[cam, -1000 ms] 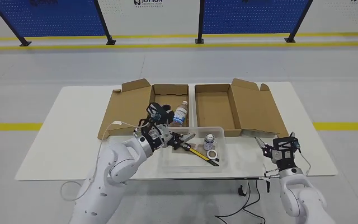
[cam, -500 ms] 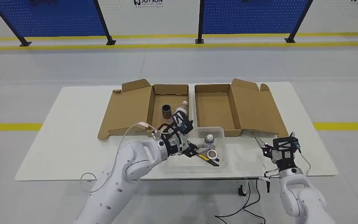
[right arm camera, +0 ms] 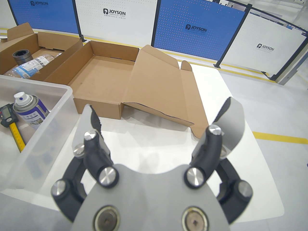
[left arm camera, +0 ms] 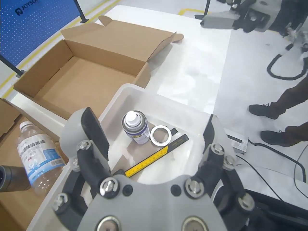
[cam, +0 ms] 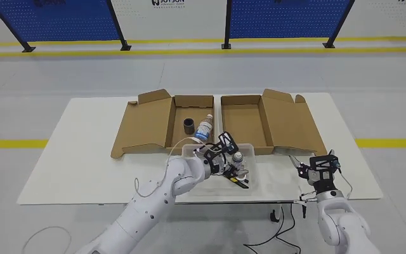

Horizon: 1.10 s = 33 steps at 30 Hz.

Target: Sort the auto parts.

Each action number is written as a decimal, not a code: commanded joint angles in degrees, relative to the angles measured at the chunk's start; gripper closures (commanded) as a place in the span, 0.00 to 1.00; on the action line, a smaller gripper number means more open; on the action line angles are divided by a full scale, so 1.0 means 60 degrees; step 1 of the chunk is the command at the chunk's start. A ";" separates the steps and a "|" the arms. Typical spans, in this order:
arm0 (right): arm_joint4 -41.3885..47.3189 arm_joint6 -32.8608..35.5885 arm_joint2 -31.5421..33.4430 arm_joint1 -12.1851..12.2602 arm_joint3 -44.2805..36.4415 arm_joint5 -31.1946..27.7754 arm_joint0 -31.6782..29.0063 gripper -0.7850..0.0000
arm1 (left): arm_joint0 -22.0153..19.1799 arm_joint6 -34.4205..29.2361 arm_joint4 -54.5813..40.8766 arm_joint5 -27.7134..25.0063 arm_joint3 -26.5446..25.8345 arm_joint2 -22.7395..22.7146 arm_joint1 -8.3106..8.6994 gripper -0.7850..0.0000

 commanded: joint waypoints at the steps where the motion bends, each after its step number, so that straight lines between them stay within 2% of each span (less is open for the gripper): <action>1: 0.0000 0.0000 0.0000 0.0000 0.0000 0.0000 0.0000 0.00 | -0.0053 0.0166 0.0021 0.0140 0.0313 0.0119 -0.0058 0.00; 7: 0.0000 0.0000 0.0000 0.0000 0.0000 0.0000 0.0000 0.00 | -0.0233 0.0458 0.0185 0.0599 0.1033 0.0373 -0.0217 0.00; 13: 0.0000 0.0000 0.0000 0.0000 0.0000 0.0000 0.0000 0.00 | -0.0300 0.0677 0.0152 0.0914 0.1514 0.0450 -0.0330 0.05; 15: 0.0000 0.0000 0.0000 0.0000 0.0000 0.0000 0.0000 0.00 | -0.0331 0.0714 0.0043 0.0962 0.1640 0.0464 -0.0373 0.11; 23: 0.0000 0.0000 0.0000 0.0000 0.0000 0.0000 0.0000 0.00 | -0.0523 0.0987 -0.0286 0.1037 0.2248 0.0619 -0.0576 0.16; 30: 0.0000 0.0000 0.0000 0.0000 0.0000 0.0000 0.0000 0.00 | -0.0709 0.1146 -0.0231 0.1074 0.2749 0.0836 -0.0751 0.30; 33: 0.0000 0.0000 0.0000 0.0000 0.0000 0.0000 0.0000 0.00 | -0.0763 0.1253 -0.0249 0.1141 0.2912 0.0901 -0.0827 0.31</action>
